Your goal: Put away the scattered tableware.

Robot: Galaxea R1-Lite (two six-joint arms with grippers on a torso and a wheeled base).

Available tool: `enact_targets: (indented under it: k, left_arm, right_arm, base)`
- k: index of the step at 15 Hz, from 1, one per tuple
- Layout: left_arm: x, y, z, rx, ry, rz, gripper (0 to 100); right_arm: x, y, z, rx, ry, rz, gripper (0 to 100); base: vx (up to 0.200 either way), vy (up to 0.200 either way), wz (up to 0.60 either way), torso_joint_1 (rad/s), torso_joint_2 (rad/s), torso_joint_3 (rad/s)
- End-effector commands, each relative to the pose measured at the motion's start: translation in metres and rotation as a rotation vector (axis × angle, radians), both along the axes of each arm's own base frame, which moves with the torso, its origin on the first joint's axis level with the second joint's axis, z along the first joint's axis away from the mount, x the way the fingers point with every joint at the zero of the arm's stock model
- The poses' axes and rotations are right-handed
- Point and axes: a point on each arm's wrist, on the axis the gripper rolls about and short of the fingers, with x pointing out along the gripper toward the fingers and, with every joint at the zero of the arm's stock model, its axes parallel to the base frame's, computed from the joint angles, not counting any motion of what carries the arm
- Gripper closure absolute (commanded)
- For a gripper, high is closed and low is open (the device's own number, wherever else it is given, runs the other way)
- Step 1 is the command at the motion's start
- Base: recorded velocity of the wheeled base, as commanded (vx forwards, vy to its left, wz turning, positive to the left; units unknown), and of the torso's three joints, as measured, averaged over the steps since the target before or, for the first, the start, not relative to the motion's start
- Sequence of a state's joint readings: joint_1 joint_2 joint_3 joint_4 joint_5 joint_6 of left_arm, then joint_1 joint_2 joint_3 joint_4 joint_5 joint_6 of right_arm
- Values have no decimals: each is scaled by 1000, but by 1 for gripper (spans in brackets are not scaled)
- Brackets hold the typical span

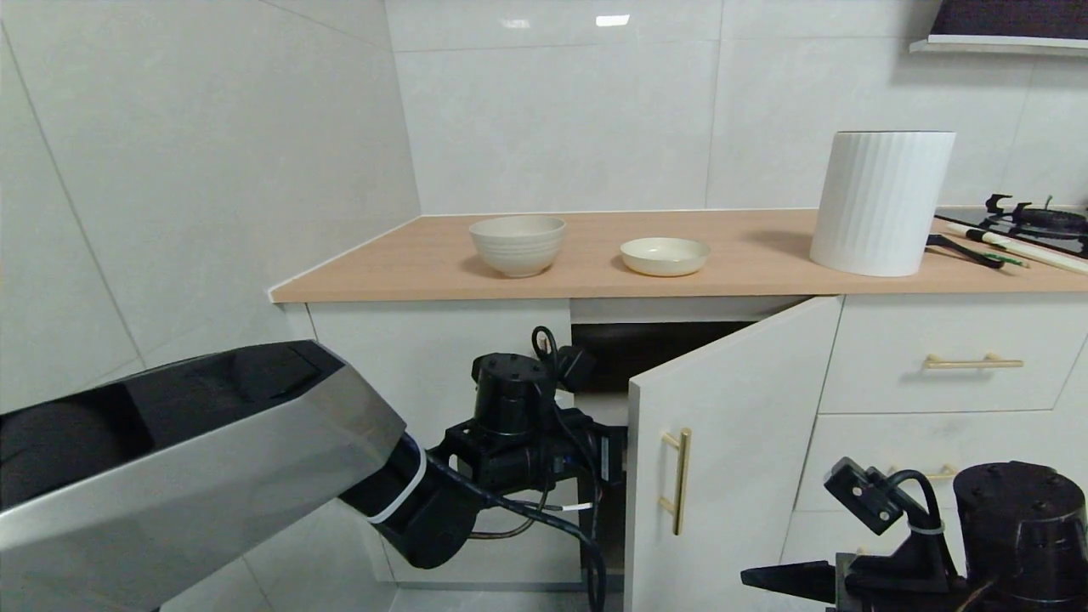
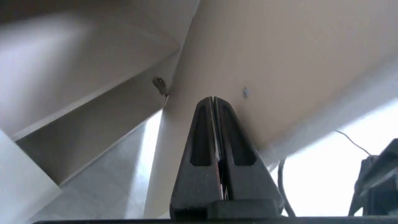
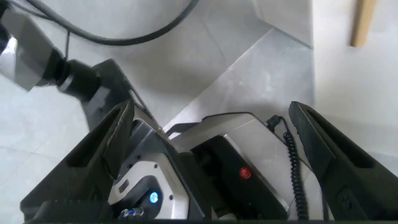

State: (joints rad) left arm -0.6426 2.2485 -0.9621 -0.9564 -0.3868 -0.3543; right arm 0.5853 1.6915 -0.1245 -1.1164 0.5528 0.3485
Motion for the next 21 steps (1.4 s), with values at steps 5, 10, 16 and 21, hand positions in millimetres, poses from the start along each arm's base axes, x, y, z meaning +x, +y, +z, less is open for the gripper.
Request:
enact_targets:
  k: [5, 10, 16, 21]
  left_arm:
    - [6, -13, 3, -4, -5, -17, 100]
    - [18, -22, 0, 0, 0, -14, 100]
    - [-1, -44, 20, -19, -35, -79, 100]
    - [-79, -98, 73, -3, -91, -314, 100]
  right_arm:
    - [0, 0, 1, 2, -2, 2, 0]
    - [-3, 3, 0, 1, 2, 21, 0]
    - [-21, 10, 11, 30, -43, 98, 0]
    - [-57, 4, 46, 157, -190, 211, 0]
  base:
    - [-160, 0, 0, 7, 3, -3]
    - [-40, 0, 0, 0, 1, 0]
    - [0, 0, 0, 0, 0, 0]
    - [0, 0, 0, 0, 0, 0]
